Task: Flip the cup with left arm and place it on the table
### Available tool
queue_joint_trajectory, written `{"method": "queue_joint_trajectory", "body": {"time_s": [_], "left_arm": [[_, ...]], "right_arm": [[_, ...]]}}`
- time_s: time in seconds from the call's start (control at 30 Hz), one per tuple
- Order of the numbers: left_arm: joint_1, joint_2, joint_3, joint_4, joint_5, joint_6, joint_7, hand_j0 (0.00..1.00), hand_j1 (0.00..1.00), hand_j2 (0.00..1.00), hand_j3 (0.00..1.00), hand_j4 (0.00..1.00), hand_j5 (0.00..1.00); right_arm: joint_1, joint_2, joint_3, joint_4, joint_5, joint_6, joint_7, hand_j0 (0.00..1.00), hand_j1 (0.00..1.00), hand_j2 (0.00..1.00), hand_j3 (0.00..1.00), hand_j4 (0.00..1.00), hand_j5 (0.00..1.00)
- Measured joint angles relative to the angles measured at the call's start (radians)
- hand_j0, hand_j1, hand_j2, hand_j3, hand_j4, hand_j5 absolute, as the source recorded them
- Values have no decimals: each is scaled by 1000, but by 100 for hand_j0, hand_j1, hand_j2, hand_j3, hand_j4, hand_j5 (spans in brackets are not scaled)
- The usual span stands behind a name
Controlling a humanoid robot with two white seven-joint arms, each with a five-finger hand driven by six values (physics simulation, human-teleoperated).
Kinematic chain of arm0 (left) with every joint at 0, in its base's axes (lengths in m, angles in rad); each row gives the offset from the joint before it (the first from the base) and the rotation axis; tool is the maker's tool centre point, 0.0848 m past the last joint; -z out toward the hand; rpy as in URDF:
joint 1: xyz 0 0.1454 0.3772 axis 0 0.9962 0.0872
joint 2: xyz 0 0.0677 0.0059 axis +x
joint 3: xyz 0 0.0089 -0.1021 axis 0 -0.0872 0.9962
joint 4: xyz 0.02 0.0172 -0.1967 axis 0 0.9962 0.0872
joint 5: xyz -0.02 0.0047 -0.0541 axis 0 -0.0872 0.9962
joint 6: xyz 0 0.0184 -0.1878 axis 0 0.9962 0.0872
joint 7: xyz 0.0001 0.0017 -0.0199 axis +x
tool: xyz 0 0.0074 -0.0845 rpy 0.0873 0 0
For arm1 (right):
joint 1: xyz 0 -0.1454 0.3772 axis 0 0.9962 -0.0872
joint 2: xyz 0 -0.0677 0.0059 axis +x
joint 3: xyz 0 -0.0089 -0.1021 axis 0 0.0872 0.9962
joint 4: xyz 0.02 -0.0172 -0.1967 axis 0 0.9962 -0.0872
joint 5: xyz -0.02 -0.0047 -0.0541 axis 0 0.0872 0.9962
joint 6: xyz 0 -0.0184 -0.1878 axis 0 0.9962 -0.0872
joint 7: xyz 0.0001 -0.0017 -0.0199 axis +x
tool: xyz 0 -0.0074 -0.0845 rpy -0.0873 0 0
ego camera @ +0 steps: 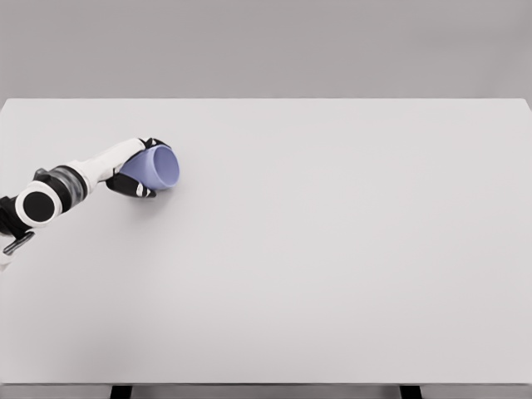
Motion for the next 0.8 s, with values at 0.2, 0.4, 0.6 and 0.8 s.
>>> {"method": "queue_joint_trajectory", "body": {"time_s": [0.2, 0.4, 0.6, 0.8], "left_arm": [[3, 0, 28, -12, 18, -1, 3, 83, 83, 83, 83, 83, 83], [15, -1, 69, -21, 66, -3, 4, 84, 84, 84, 84, 84, 84], [17, -1, 110, -43, 108, -6, 4, 85, 85, 85, 85, 85, 85], [15, -2, 139, -49, 138, -8, 5, 85, 85, 85, 85, 85, 85]], "right_arm": [[0, 0, 0, 0, 0, 0, 0, 100, 100, 100, 100, 100, 100], [-2, 0, 0, 0, 0, 0, 0, 100, 100, 100, 100, 100, 100], [0, 0, 0, 0, 0, 0, 0, 100, 100, 100, 100, 100, 100], [0, 0, 0, 0, 0, 0, 0, 100, 100, 100, 100, 100, 100]]}}
